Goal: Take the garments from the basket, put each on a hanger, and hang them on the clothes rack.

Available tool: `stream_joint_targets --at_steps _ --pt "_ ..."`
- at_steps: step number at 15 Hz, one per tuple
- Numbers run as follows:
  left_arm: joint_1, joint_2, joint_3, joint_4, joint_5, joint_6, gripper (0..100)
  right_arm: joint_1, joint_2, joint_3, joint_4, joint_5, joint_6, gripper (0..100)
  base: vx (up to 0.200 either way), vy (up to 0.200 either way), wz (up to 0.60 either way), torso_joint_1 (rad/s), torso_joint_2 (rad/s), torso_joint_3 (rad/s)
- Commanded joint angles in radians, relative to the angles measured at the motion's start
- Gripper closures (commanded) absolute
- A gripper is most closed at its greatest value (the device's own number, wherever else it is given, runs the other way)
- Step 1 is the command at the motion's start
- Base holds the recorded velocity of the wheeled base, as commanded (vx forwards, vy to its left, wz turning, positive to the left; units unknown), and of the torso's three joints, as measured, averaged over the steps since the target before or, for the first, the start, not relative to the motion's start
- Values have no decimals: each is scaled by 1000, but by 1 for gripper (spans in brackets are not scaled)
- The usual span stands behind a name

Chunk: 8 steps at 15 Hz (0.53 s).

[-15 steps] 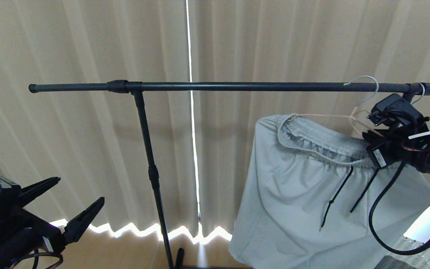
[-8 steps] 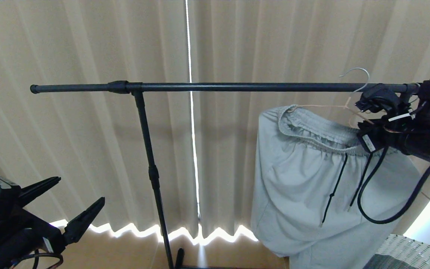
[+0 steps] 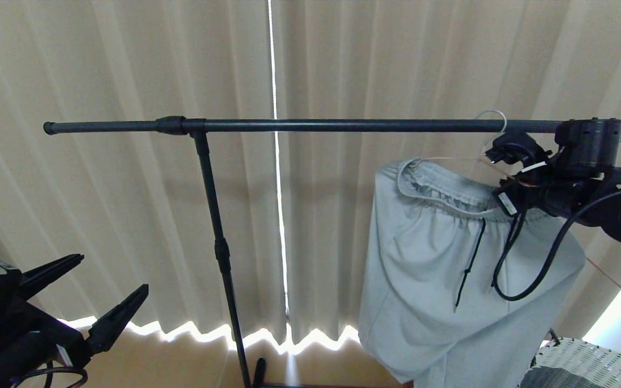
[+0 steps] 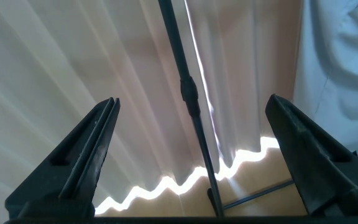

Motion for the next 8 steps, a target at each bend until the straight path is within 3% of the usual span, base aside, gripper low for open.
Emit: stream_joint_targets --at_steps 1,7,8 --pt "0 0 -1 0 0 0 0 4 32 -7 0 -2 0 100 0 0 0 0 0 0" --pt "2 3 -1 2 0 -1 0 40 30 4 -5 -1 0 100 0 0 0 0 0 0" --pt "2 3 -1 2 0 -1 0 40 26 15 -14 7 1 0 0 0 0 0 0 0"
